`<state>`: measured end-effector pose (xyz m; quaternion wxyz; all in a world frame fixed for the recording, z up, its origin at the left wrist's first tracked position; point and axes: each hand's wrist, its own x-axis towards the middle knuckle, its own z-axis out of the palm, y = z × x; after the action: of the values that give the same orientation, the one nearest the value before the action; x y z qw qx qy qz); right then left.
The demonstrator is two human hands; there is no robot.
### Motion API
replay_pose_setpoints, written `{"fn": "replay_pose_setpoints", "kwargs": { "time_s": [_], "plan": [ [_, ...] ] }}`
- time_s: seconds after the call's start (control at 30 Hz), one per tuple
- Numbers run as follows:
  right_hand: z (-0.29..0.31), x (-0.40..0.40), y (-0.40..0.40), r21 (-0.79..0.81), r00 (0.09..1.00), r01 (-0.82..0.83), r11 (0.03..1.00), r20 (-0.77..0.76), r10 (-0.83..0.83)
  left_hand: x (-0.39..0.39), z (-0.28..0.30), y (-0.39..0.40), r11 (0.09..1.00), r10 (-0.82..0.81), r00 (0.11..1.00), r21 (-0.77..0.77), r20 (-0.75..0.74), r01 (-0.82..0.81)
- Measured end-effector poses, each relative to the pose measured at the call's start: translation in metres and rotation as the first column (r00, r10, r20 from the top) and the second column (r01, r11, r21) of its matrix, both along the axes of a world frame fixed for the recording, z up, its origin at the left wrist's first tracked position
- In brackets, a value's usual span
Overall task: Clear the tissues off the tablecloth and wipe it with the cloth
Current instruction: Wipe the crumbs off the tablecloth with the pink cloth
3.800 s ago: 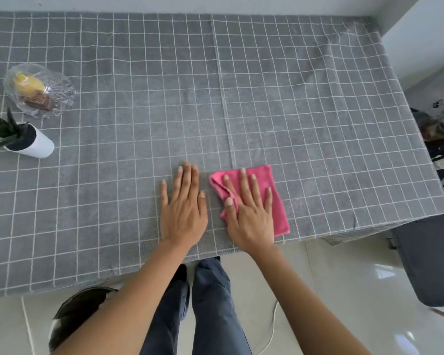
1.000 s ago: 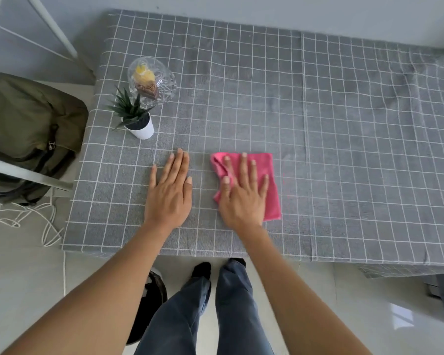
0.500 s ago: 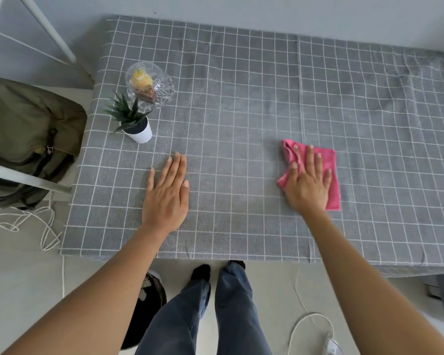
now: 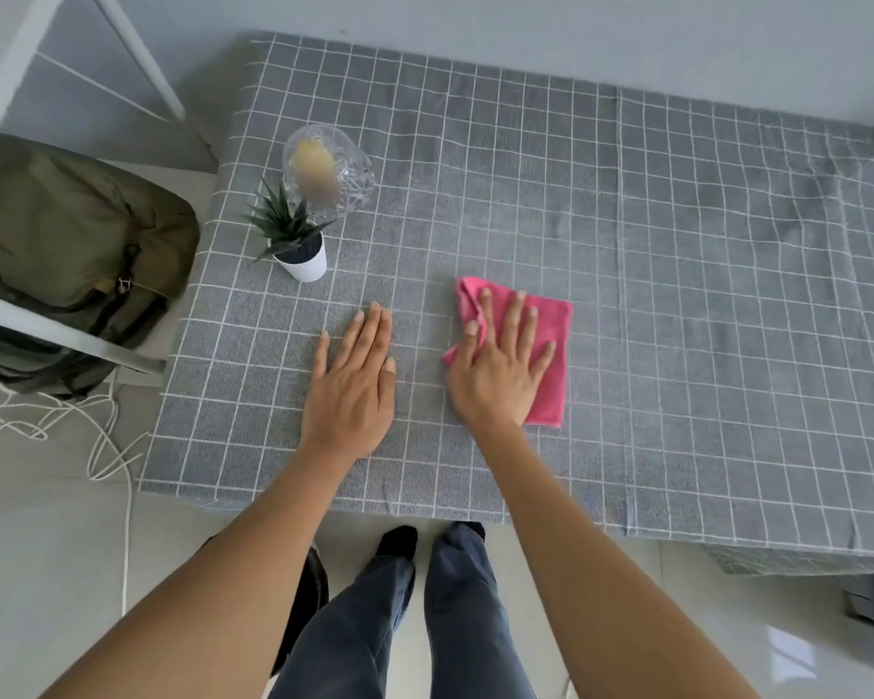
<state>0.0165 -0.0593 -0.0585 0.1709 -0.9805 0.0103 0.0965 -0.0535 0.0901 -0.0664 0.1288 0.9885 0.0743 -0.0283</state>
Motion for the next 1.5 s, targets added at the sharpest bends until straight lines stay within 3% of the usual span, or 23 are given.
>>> {"fn": "replay_pose_setpoints", "kwargs": {
  "time_s": [0.1, 0.3, 0.7, 0.83, 1.17, 1.5],
  "plan": [
    [-0.002, -0.013, 0.004, -0.005, 0.989, -0.145, 0.989, 0.005, 0.145, 0.0, 0.0, 0.0, 1.0, -0.005, 1.0, 0.003, -0.008, 0.005],
    [0.004, -0.028, 0.0, -0.007, 0.973, -0.227, 0.974, -0.039, 0.227, 0.004, 0.005, 0.002, 0.999, -0.012, 0.998, -0.038, -0.054, 0.01],
    [0.035, -0.048, -0.084, 0.0, 0.876, -0.426, 0.905, -0.25, 0.412, -0.022, 0.05, -0.027, 0.991, -0.079, 0.925, -0.13, -0.372, 0.032],
    [0.039, -0.06, -0.105, -0.005, 0.846, -0.475, 0.88, -0.275, 0.456, -0.037, 0.054, -0.044, 0.991, -0.108, 0.925, -0.119, -0.365, 0.069],
    [0.042, -0.04, -0.095, -0.047, 0.867, -0.464, 0.885, -0.232, 0.442, -0.024, 0.057, -0.072, 0.977, -0.211, 0.968, -0.056, -0.136, 0.205],
    [0.046, -0.032, -0.095, -0.044, 0.889, -0.434, 0.9, -0.182, 0.42, -0.01, 0.046, -0.088, 0.991, -0.122, 0.945, 0.017, -0.304, 0.133]
  ]
}}
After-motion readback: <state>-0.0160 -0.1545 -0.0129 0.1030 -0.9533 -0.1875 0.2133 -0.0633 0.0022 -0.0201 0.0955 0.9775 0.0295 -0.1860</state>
